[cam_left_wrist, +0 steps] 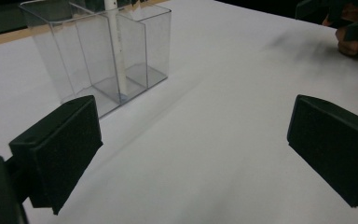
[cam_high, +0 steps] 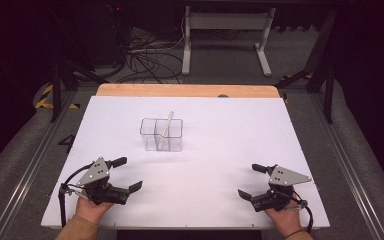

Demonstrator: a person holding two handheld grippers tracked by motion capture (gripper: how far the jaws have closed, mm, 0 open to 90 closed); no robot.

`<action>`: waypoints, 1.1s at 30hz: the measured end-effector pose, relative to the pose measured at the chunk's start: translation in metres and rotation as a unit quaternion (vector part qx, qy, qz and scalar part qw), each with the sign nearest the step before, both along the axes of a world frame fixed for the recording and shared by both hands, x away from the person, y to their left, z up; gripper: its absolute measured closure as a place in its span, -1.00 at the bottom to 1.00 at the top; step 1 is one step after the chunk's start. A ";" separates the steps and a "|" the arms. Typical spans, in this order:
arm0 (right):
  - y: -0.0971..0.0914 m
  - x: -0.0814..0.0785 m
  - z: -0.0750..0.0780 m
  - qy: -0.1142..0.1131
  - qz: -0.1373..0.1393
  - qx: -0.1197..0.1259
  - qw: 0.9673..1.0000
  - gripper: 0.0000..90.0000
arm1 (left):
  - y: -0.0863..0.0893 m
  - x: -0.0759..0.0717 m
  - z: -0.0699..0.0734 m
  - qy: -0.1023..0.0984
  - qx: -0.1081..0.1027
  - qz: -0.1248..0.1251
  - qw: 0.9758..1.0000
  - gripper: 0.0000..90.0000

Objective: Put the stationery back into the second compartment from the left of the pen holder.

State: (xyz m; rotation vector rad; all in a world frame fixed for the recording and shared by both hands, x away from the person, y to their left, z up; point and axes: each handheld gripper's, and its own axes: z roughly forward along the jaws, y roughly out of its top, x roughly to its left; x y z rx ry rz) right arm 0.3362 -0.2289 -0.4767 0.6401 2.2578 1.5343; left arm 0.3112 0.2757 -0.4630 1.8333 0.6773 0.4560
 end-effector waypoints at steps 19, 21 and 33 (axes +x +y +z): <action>0.000 0.000 0.000 -0.003 0.003 -0.004 1.000 -0.96 | 0.011 -0.010 -0.021 0.017 0.011 0.018 1.000 -0.95; 0.000 0.000 0.000 -0.002 0.003 -0.003 1.000 -0.96 | 0.011 -0.008 -0.022 0.024 0.005 0.017 1.000 -0.95; 0.000 0.000 0.000 -0.002 0.003 -0.004 1.000 -0.96 | 0.016 -0.007 -0.019 0.027 -0.014 0.032 0.999 -0.95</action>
